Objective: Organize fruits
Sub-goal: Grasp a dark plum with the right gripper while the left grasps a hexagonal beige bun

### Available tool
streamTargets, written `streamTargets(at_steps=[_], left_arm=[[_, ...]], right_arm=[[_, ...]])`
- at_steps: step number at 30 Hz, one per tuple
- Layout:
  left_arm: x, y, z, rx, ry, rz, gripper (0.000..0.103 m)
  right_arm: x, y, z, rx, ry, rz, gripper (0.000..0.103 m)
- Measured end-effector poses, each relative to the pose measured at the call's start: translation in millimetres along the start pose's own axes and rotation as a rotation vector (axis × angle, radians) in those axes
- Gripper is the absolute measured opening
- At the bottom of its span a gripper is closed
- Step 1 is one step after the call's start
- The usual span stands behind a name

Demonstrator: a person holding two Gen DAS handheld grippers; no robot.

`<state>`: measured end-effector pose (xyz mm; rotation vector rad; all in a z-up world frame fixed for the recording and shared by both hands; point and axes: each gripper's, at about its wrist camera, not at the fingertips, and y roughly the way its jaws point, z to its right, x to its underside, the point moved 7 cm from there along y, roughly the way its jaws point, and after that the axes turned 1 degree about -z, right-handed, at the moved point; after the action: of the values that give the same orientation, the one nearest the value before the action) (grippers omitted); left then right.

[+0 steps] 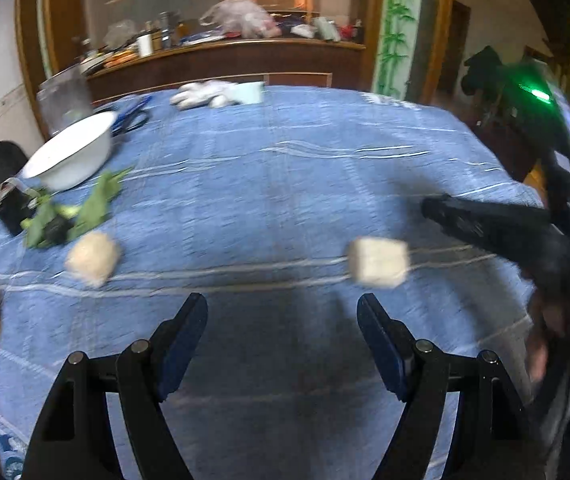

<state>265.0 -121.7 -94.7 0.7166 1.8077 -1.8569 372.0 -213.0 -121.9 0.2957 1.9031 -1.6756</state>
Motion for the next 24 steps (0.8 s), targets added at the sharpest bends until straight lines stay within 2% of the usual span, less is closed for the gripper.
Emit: streamTargets(at_steps=[3, 4, 6, 9, 11, 13, 18, 24], left_arm=[[-8.8, 12.6, 21.9, 0.012, 0.022, 0.002, 0.075], [-14.8, 14.1, 31.2, 0.026, 0.033, 0.028, 0.075], [-18.9, 16.6, 40.5, 0.009, 0.063, 0.037, 0.072], [-18.1, 32.5, 50.3, 0.046, 0.079, -0.018, 0.067], [-17.8, 41.2, 51.1, 0.046, 0.067, -0.05, 0.051], [-22.2, 42.2, 47.4, 0.023, 0.063, -0.042, 0.031], [-16.5, 36.0, 34.8, 0.067, 0.04, -0.049, 0.03], [5.1, 6.8, 1.7, 0.037, 0.01, -0.043, 0.03]], right_arm=[[13.0, -13.5, 27.9, 0.02, 0.075, 0.024, 0.023], [17.8, -19.3, 37.6, 0.023, 0.104, 0.035, 0.023], [28.1, -30.9, 57.6, 0.029, 0.161, 0.056, 0.023], [45.4, -44.4, 75.8, 0.027, 0.214, 0.072, 0.023], [55.9, -53.4, 81.7, 0.022, 0.234, 0.081, 0.024], [64.9, -59.7, 83.6, 0.012, 0.249, 0.09, 0.024], [74.6, -67.7, 80.0, -0.008, 0.264, 0.104, 0.024], [87.1, -74.2, 67.8, -0.02, 0.26, 0.103, 0.024]])
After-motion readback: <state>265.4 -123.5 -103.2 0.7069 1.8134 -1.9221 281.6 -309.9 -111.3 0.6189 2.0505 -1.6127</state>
